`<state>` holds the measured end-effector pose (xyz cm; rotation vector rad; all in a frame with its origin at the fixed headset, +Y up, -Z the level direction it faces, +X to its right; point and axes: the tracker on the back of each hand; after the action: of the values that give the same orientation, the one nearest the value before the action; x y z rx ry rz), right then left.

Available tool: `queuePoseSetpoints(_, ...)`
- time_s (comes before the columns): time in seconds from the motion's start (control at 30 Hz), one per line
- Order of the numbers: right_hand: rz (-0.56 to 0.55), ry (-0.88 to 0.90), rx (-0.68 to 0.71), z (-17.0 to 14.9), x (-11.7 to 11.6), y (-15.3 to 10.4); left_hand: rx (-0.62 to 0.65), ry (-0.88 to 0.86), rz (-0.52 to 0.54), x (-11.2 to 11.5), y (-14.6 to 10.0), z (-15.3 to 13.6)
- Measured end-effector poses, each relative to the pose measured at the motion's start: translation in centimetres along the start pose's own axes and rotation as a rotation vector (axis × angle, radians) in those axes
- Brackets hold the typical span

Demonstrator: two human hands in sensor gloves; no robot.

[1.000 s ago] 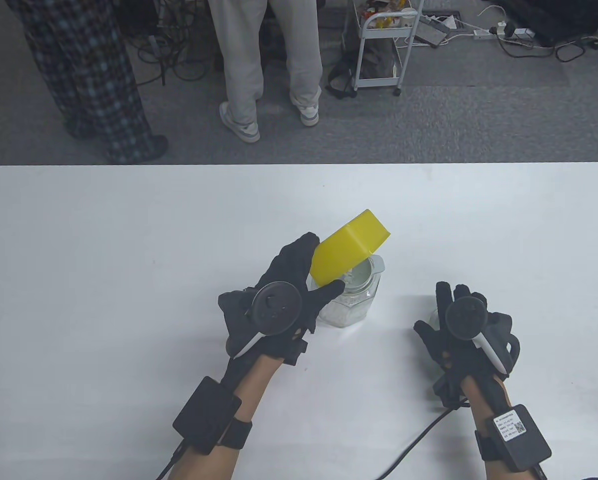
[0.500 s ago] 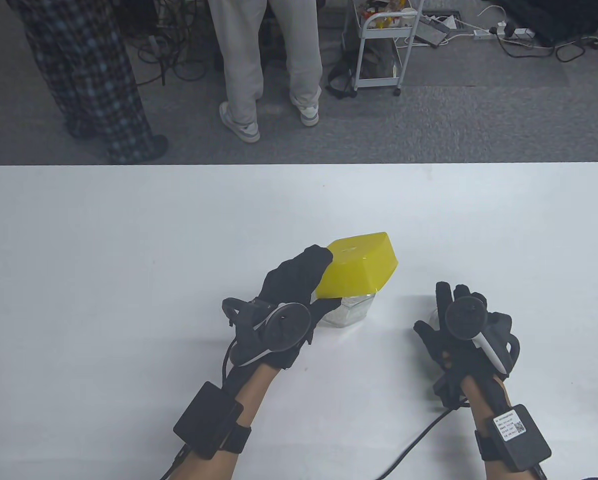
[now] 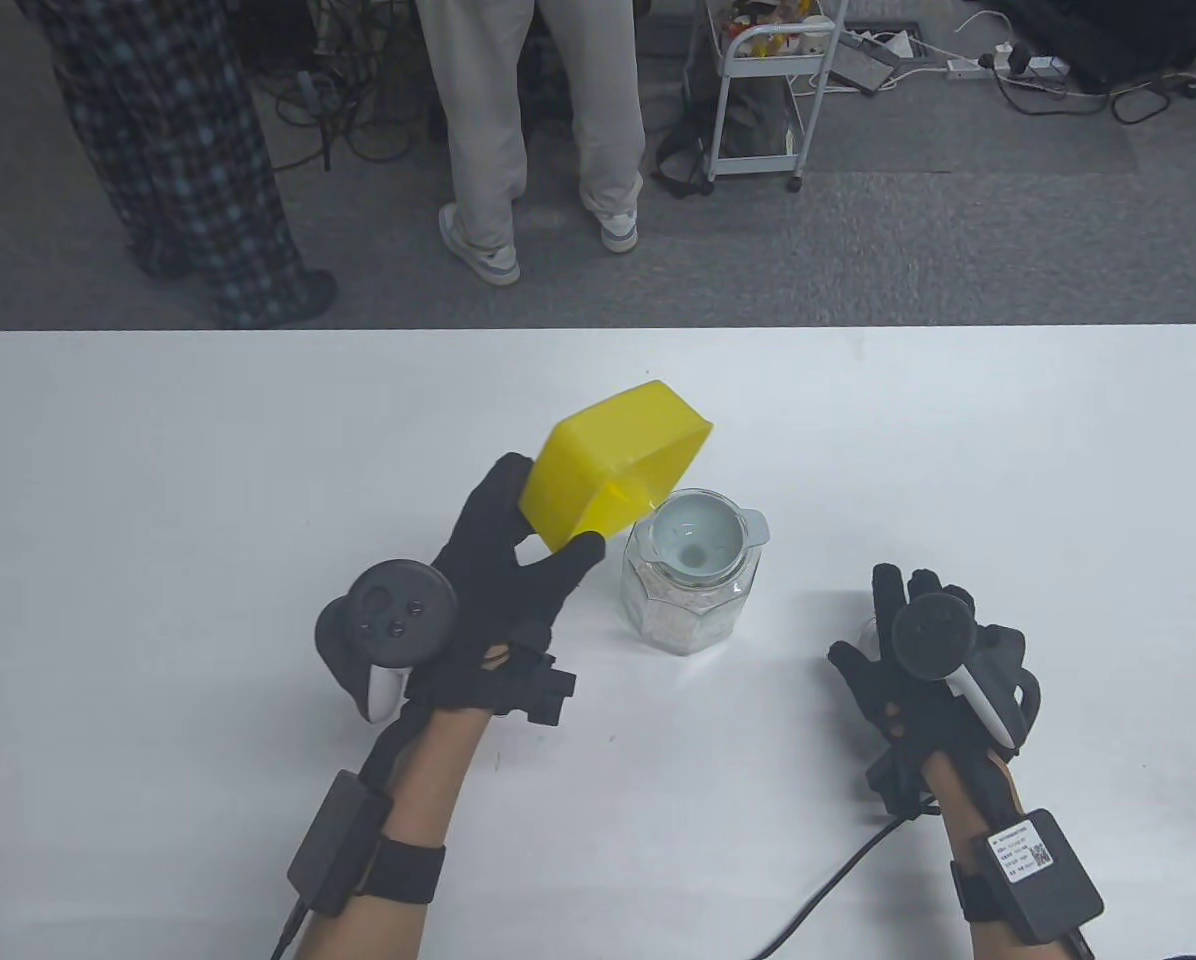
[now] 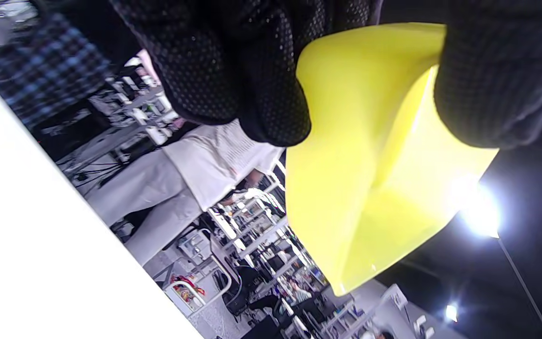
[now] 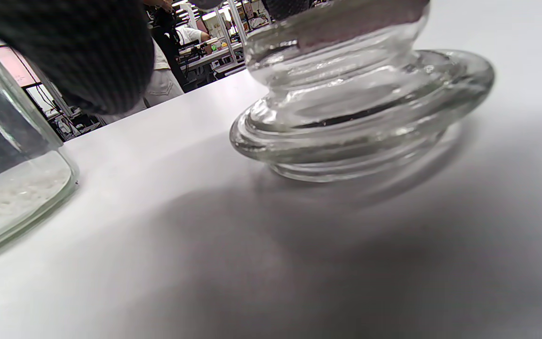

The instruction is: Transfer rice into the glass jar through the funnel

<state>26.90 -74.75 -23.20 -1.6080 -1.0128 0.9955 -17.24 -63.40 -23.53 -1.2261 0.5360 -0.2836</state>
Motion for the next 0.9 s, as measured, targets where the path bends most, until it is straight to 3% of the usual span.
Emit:
queuePoseSetpoints(0.13, -0.004, 0.004, 0.003, 0.0, 0.1, 0.0, -0.161, -0.097, 0.066, -2.6, -1.9, -5.3)
queuePoseSetpoints(0.3, 0.002, -0.012, -0.001, 0.1, -0.2, 0.1, -0.284, -0.053, 0.079, -4.7, -5.1, -11.2)
queuePoseSetpoints(0.47, 0.001, -0.014, 0.012, 0.2, -0.2, -0.1, -0.377, -0.126, 0.114, -4.1, -8.7, -16.0)
queuePoseSetpoints(0.53, -0.004, -0.020, 0.019, 0.5, -0.2, -0.3, -0.416, -0.194, 0.092, -3.8, -8.9, -16.1)
queuePoseSetpoints(0.67, -0.001, -0.045, 0.020, 0.7, -0.5, -0.4, -0.364, -0.142, 0.076, -3.7, -8.6, -15.4)
queuePoseSetpoints(0.9, 0.012, -0.053, 0.011, 0.6, -0.7, -0.3, -0.419, -0.118, 0.049, -3.5, -8.7, -16.5)
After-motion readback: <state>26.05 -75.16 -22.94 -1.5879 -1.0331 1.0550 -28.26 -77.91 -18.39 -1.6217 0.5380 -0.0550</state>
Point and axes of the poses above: the tracker on the back of each hand, its own z axis roughly to the thumb side, its own y axis roughly from the wrist to the fingertips, x = y × z, and after that the axes turned 2 degrees about x, right-handed
